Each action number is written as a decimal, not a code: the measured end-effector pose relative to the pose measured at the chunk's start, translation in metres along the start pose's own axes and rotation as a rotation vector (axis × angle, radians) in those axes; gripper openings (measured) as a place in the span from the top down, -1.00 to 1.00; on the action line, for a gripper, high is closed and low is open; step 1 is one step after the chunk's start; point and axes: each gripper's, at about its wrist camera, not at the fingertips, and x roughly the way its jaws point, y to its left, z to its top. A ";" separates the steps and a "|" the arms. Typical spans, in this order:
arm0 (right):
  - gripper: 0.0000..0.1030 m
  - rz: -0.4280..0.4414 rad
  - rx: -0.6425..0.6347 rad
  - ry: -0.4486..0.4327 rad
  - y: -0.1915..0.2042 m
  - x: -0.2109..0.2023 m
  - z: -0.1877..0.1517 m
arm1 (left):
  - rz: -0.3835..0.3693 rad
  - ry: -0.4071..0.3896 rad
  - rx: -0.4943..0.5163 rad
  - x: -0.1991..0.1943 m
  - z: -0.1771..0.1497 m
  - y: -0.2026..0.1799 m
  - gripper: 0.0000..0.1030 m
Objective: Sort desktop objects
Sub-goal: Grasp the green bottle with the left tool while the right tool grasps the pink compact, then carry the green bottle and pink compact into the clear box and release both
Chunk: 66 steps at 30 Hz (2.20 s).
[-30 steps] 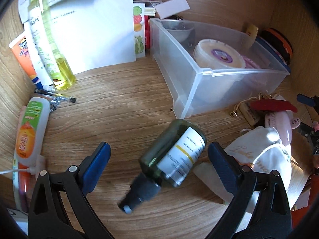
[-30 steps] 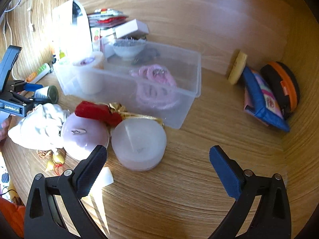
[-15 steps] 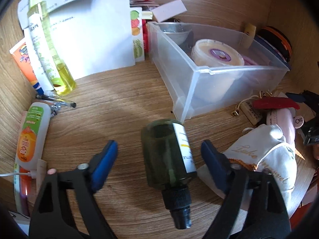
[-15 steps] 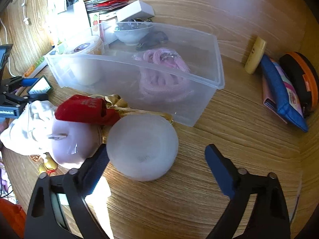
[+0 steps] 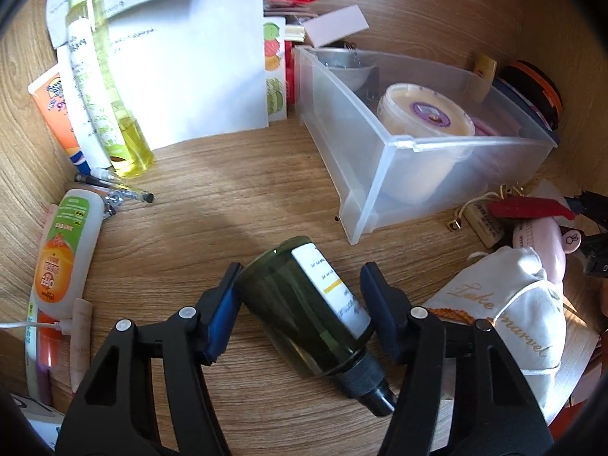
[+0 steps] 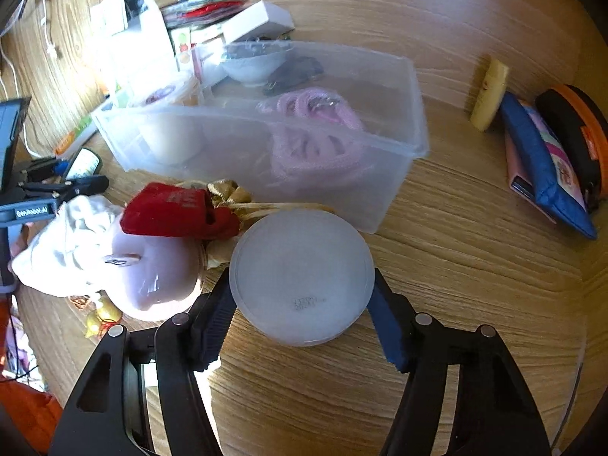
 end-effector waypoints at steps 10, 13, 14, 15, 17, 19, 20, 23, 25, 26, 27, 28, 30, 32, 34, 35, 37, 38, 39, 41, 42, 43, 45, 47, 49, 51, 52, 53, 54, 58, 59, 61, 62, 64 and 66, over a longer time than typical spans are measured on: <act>-0.21 -0.001 0.102 -0.075 -0.030 -0.034 -0.003 | -0.007 -0.068 -0.083 -0.019 0.000 0.011 0.12; -0.21 0.005 0.121 -0.106 -0.036 -0.045 -0.004 | -0.017 -0.090 -0.090 -0.025 0.000 0.009 0.12; -0.21 0.005 0.127 -0.117 -0.037 -0.046 -0.001 | -0.016 -0.093 -0.087 -0.027 -0.001 0.008 0.12; -0.21 0.007 0.129 -0.123 -0.038 -0.046 0.002 | -0.016 -0.096 -0.083 -0.028 -0.002 0.008 0.12; -0.21 0.012 0.136 -0.139 -0.039 -0.050 0.005 | -0.009 -0.105 -0.076 -0.030 0.000 0.004 0.13; -0.21 0.008 0.135 -0.150 -0.037 -0.053 0.007 | -0.009 -0.125 -0.077 -0.036 0.002 0.003 0.14; -0.21 0.007 0.131 -0.158 -0.036 -0.056 0.007 | -0.014 -0.136 -0.078 -0.039 0.004 0.003 0.14; -0.21 0.008 0.126 -0.184 -0.036 -0.061 0.011 | -0.032 -0.183 -0.084 -0.055 0.010 0.003 0.17; -0.21 0.012 0.125 -0.198 -0.035 -0.063 0.014 | -0.042 -0.219 -0.083 -0.065 0.015 0.001 0.19; -0.21 0.013 0.124 -0.205 -0.035 -0.065 0.016 | -0.044 -0.233 -0.082 -0.069 0.017 0.000 0.19; -0.21 0.015 0.123 -0.212 -0.035 -0.066 0.018 | -0.045 -0.248 -0.082 -0.073 0.018 -0.002 0.19; -0.21 0.018 0.121 -0.220 -0.034 -0.067 0.020 | -0.051 -0.263 -0.081 -0.077 0.020 -0.003 0.19; -0.21 0.024 0.121 -0.232 -0.033 -0.070 0.024 | -0.062 -0.287 -0.085 -0.084 0.024 -0.006 0.19; -0.21 0.035 0.117 -0.246 -0.032 -0.072 0.029 | -0.081 -0.312 -0.087 -0.090 0.030 -0.008 0.19; -0.21 0.039 0.115 -0.257 -0.031 -0.073 0.033 | -0.099 -0.335 -0.085 -0.095 0.036 -0.010 0.19; -0.21 0.041 0.113 -0.263 -0.030 -0.075 0.036 | -0.107 -0.345 -0.084 -0.097 0.039 -0.010 0.19; -0.21 0.046 0.109 -0.275 -0.029 -0.076 0.041 | -0.119 -0.365 -0.074 -0.101 0.046 -0.014 0.19; -0.21 0.050 0.105 -0.281 -0.028 -0.077 0.044 | -0.121 -0.372 -0.070 -0.103 0.049 -0.016 0.19; -0.21 0.052 0.104 -0.285 -0.027 -0.077 0.047 | -0.125 -0.378 -0.064 -0.104 0.053 -0.018 0.19; -0.21 0.054 0.104 -0.290 -0.026 -0.078 0.052 | -0.126 -0.392 -0.058 -0.107 0.061 -0.022 0.19; -0.21 0.057 0.101 -0.293 -0.026 -0.078 0.055 | -0.127 -0.400 -0.054 -0.108 0.066 -0.023 0.19; -0.21 0.058 0.099 -0.297 -0.026 -0.078 0.058 | -0.125 -0.407 -0.051 -0.109 0.070 -0.024 0.19; -0.21 0.061 0.094 -0.302 -0.026 -0.078 0.064 | -0.122 -0.415 -0.046 -0.108 0.079 -0.026 0.19; -0.21 0.070 0.090 -0.303 -0.026 -0.076 0.071 | -0.130 -0.413 -0.045 -0.105 0.090 -0.026 0.19; -0.21 0.083 0.085 -0.299 -0.026 -0.072 0.078 | -0.129 -0.409 -0.048 -0.099 0.102 -0.025 0.19; -0.21 0.087 0.077 -0.293 -0.024 -0.067 0.087 | -0.111 -0.411 -0.051 -0.094 0.112 -0.026 0.19; -0.21 0.090 0.071 -0.287 -0.024 -0.064 0.092 | -0.103 -0.409 -0.054 -0.090 0.118 -0.025 0.19; -0.21 0.091 0.068 -0.282 -0.023 -0.061 0.096 | -0.097 -0.406 -0.055 -0.086 0.123 -0.025 0.19; -0.21 0.096 0.064 -0.277 -0.021 -0.058 0.100 | -0.089 -0.404 -0.058 -0.083 0.127 -0.025 0.19; -0.21 0.106 0.053 -0.255 -0.016 -0.043 0.116 | -0.051 -0.389 -0.060 -0.059 0.139 -0.026 0.19; -0.21 0.109 0.053 -0.250 -0.015 -0.039 0.119 | -0.045 -0.384 -0.062 -0.053 0.140 -0.026 0.19; -0.21 0.119 0.061 -0.227 -0.012 -0.026 0.121 | -0.034 -0.361 -0.061 -0.037 0.141 -0.028 0.19; -0.21 0.124 0.065 -0.216 -0.011 -0.019 0.120 | -0.032 -0.344 -0.057 -0.030 0.141 -0.029 0.19; -0.21 0.127 0.069 -0.188 -0.009 -0.004 0.116 | -0.025 -0.309 -0.052 -0.015 0.140 -0.030 0.19; -0.21 0.117 0.059 -0.152 -0.007 0.007 0.114 | -0.024 -0.291 -0.054 -0.005 0.141 -0.030 0.19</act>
